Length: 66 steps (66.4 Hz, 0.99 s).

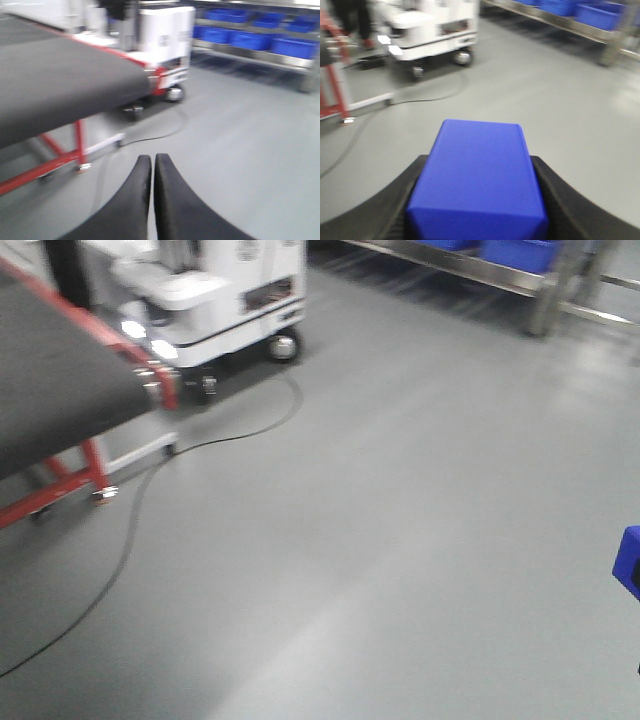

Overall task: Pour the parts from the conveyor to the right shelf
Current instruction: 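Drive the base away from the conveyor holding the block in the right gripper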

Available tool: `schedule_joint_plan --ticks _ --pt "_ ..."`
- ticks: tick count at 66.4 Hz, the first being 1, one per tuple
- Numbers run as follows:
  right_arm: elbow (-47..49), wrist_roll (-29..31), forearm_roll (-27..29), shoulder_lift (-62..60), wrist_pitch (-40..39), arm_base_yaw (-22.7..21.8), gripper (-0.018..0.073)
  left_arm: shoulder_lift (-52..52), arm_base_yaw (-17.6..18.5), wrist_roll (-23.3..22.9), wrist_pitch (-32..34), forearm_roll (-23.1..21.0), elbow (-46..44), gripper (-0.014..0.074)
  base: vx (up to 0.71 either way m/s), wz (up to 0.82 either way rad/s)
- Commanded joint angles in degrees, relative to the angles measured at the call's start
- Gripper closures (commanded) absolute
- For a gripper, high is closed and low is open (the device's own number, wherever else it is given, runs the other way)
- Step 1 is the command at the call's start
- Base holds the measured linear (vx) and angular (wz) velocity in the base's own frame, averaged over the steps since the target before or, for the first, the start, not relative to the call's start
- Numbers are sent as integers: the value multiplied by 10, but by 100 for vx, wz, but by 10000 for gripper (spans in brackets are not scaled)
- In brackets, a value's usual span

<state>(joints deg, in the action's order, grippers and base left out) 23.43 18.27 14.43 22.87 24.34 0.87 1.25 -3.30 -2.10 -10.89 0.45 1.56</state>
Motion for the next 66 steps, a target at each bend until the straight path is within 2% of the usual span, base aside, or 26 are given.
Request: schedule_joint_plan --ticks 1,29,66 --pt "17 4 1 5 -39 -4 564 8 1 -5 41 -5 -11 602 -26 -98" --pt "17 4 1 5 -39 -4 564 8 1 -5 41 -5 -11 602 -23 -86" --pt "17 4 1 5 -39 -4 564 8 1 -5 41 -5 -11 602 -15 -58"
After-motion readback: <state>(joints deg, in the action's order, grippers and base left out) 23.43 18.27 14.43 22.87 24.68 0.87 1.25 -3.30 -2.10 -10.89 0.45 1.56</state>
